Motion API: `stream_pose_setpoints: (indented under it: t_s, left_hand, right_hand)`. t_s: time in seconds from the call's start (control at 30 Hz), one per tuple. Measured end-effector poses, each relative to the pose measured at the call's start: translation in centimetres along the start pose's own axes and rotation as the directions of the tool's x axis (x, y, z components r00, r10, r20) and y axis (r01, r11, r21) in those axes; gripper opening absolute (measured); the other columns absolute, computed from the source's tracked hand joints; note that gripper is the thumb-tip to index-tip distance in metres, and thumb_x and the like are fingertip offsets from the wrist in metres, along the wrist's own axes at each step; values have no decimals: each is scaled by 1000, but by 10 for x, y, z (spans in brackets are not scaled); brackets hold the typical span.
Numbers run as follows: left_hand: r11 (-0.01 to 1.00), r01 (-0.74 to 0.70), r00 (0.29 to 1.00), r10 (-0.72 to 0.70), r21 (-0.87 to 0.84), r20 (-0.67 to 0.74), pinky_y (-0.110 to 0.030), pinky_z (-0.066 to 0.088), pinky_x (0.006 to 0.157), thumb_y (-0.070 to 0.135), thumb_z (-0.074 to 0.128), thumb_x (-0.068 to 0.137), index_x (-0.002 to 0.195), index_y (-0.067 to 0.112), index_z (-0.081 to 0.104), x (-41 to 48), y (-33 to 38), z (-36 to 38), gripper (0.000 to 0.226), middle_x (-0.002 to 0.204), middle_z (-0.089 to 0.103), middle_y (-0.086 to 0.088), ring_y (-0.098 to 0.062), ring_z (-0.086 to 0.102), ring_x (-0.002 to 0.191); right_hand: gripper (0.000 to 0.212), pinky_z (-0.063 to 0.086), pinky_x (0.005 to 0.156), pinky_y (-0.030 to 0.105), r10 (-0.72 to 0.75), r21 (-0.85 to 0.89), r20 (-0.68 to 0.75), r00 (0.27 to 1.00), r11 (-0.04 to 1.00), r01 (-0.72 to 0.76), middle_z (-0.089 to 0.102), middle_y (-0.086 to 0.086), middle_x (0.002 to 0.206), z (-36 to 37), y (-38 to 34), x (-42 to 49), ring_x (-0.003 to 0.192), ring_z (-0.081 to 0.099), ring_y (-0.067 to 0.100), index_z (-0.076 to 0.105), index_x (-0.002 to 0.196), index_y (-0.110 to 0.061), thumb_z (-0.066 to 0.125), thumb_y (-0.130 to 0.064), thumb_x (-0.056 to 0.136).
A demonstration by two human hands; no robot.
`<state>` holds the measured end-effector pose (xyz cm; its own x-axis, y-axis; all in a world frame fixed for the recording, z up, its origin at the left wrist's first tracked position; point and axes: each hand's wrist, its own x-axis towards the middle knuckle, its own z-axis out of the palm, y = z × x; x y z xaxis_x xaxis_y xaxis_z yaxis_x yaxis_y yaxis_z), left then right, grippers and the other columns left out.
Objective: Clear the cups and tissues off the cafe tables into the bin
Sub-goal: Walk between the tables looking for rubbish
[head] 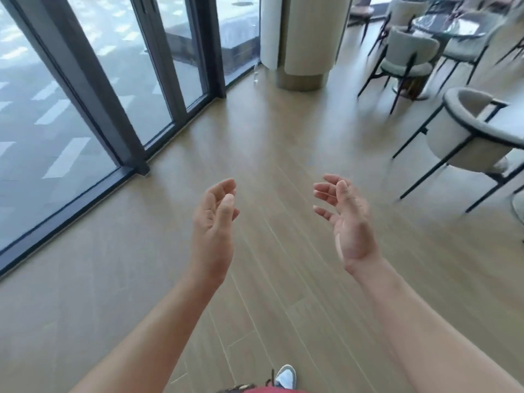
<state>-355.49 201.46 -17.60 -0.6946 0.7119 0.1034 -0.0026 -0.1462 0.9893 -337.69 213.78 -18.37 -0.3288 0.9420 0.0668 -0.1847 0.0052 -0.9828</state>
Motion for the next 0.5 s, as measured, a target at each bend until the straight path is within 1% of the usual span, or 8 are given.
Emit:
stream_pose_setpoints:
  t_s: [0.1,0.23,0.33,0.43,0.5]
  left_hand:
    - [999,3,994,0,-32,112,-46,52,106,32,48,95,122,25,63,17,-4,59,32,130,68,3,-10,61,126]
    - [998,18,971,-4,-57,240,-48,52,106,30,50,94,120,25,64,41,-11,129,30,127,69,4,-10,63,125]
    - [998,12,944,8,-60,329,-45,53,105,29,50,93,119,27,65,61,-15,176,30,125,70,6,-9,64,120]
    - [997,12,917,21,-78,398,-43,54,103,28,51,92,118,25,65,89,-21,220,30,123,71,6,-9,64,119]
    - [995,16,903,28,-97,429,-43,53,102,28,51,92,116,26,66,113,-27,246,29,122,71,6,-8,65,116]
  right_hand:
    - [59,52,91,40,-32,-6,-94,995,999,32,71,3,114,-50,-12,16,112,64,18,69,118,-27,68,-73,82]
    - [65,53,89,41,-70,-17,-227,971,998,68,72,3,112,-105,-25,34,111,65,21,71,115,-31,68,-81,75]
    - [66,54,87,42,-97,-34,-306,947,995,91,72,4,110,-136,-32,55,107,65,22,71,115,-29,69,-81,75]
    - [62,55,86,42,-117,-39,-344,932,993,110,72,4,107,-157,-37,88,105,66,22,72,114,-30,69,-79,77]
    - [56,54,85,43,-130,-46,-363,923,991,122,72,5,106,-165,-39,117,103,66,22,70,116,-25,67,-72,84]
